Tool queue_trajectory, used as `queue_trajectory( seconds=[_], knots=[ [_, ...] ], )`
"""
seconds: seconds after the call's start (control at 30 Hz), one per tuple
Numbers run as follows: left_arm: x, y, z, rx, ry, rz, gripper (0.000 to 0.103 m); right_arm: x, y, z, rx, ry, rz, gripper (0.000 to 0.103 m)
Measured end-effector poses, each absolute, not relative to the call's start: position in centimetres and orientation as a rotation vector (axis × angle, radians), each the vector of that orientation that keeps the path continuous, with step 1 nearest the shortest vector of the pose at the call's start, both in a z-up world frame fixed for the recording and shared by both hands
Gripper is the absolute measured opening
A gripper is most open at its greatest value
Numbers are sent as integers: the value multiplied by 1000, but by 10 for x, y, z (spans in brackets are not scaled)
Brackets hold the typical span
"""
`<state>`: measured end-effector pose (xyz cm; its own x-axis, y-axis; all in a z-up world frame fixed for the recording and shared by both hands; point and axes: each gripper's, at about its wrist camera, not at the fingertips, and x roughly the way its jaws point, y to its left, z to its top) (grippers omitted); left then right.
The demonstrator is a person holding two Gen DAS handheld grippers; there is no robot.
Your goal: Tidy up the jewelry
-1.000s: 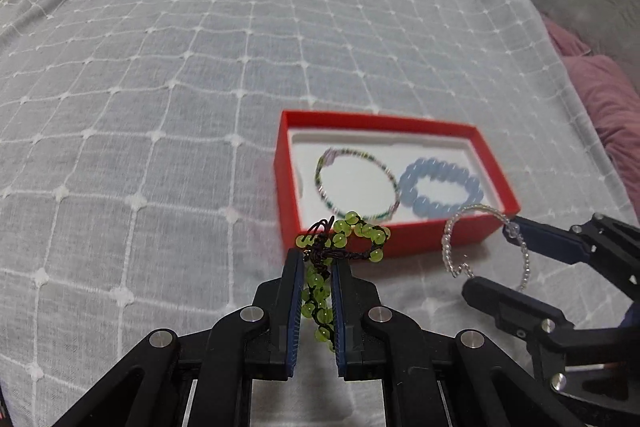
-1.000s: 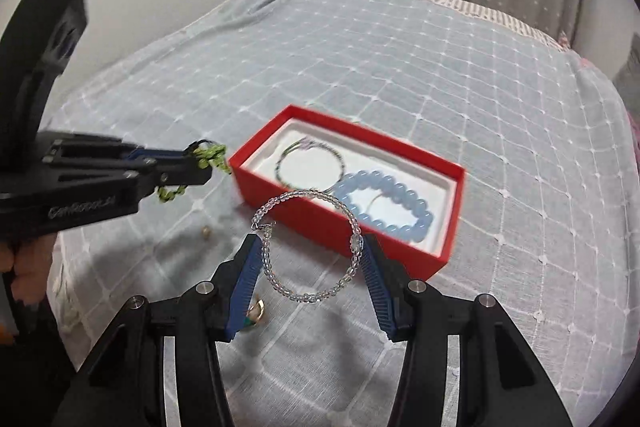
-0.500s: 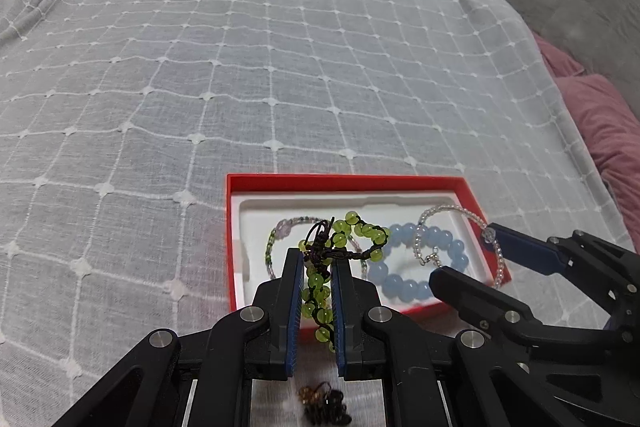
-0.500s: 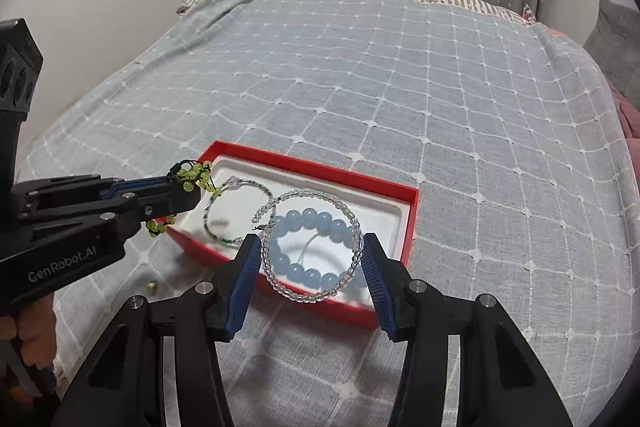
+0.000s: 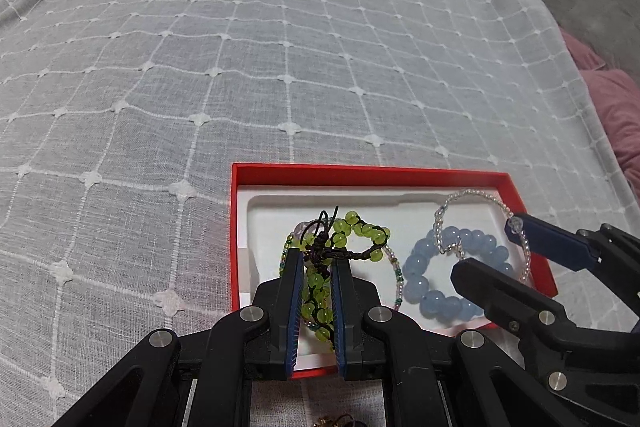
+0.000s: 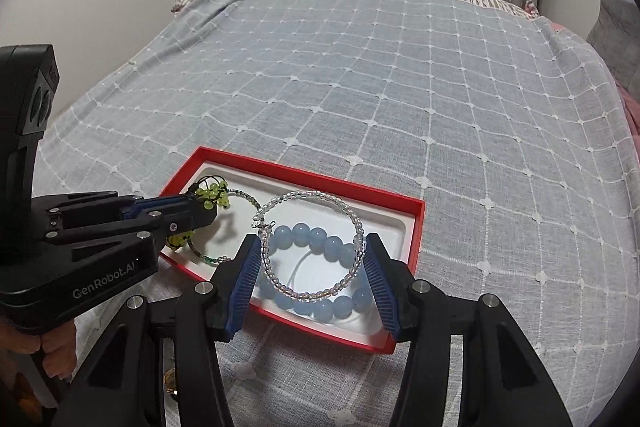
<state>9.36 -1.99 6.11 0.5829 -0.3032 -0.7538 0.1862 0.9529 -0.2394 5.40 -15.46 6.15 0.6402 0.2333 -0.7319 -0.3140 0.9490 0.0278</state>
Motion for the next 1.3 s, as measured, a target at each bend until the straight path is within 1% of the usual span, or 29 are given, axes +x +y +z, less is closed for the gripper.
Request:
queue_trajectory(
  seconds=[0.1,0.23,0.37,0.47,0.57,0.67,0.73,0.8,0.83,1.0,1.03,1.1,1.2,1.3],
  knots=[
    [94,-18,61,-145,903,-280,9,55,-156,58,-104,829,309,57],
    [96,-16,63,-162,906,-288,11,56,-157,57,-96,837,312,62],
    [93,-14,67,-170,896,-289,22,54,-156,60,-106,835,313,62],
    [91,-14,71,-178,892,-294,28,49,-155,64,-113,829,314,62],
    [88,-13,75,-172,886,-290,37,42,-156,69,-116,820,310,62],
    [83,-12,80,-164,878,-293,41,34,-157,75,-112,806,304,66],
    [78,-9,83,-163,876,-292,46,27,-158,80,-116,798,303,67],
    [73,-8,85,-163,875,-289,53,20,-158,83,-127,794,299,67],
    [70,-6,85,-161,876,-287,54,15,-158,84,-133,792,298,67],
    [57,-2,86,-140,884,-286,69,-3,-155,89,-155,797,292,68],
    [54,-1,86,-136,885,-285,71,-6,-154,90,-161,802,286,69],
    [49,2,85,-137,890,-275,82,-10,-151,91,-171,817,275,71],
    [42,9,83,-157,905,-258,93,-18,-148,92,-180,841,257,74],
    [36,14,80,-154,926,-252,98,-23,-146,89,-181,880,241,75]
  ],
)
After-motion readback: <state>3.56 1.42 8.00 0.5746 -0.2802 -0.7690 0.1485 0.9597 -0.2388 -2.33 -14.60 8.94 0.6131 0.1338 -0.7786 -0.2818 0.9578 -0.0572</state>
